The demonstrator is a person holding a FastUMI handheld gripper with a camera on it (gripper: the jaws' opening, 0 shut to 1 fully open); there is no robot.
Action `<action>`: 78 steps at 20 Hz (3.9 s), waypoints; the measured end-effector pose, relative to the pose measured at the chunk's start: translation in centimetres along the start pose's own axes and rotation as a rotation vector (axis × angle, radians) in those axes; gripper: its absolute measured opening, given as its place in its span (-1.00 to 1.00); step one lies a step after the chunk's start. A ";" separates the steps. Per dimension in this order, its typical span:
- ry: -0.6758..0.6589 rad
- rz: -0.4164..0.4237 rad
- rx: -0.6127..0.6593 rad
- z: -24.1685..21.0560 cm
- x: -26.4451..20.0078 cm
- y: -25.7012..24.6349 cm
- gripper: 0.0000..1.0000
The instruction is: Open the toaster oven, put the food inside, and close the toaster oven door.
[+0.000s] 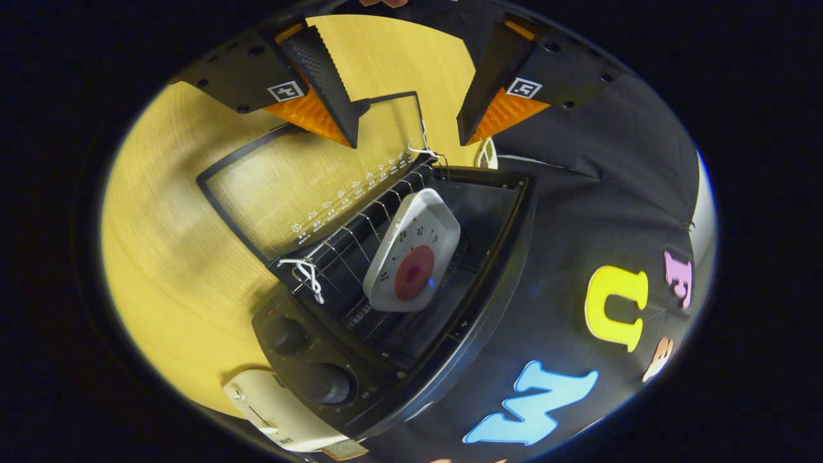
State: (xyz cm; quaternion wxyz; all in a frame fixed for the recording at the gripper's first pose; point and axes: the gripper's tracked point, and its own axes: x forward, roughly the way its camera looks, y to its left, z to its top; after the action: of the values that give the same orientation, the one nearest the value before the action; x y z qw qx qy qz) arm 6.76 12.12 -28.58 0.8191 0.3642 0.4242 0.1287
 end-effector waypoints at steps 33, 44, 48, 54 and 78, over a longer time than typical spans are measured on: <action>0.116 -0.578 -0.660 -3.8 1.7 -10.5 0.98; -0.035 -0.453 -0.674 -2.5 -1.9 -6.4 0.98; -0.208 -0.333 -0.602 0.7 -3.9 -1.0 0.97; -0.458 -0.264 -0.676 7.0 -10.2 5.5 0.97; -0.864 -0.371 -0.784 9.8 -34.3 0.2 0.96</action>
State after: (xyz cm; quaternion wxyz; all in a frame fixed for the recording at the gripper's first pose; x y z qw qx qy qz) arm -6.34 -10.31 -4.16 0.9988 -0.0250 0.0308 -0.0287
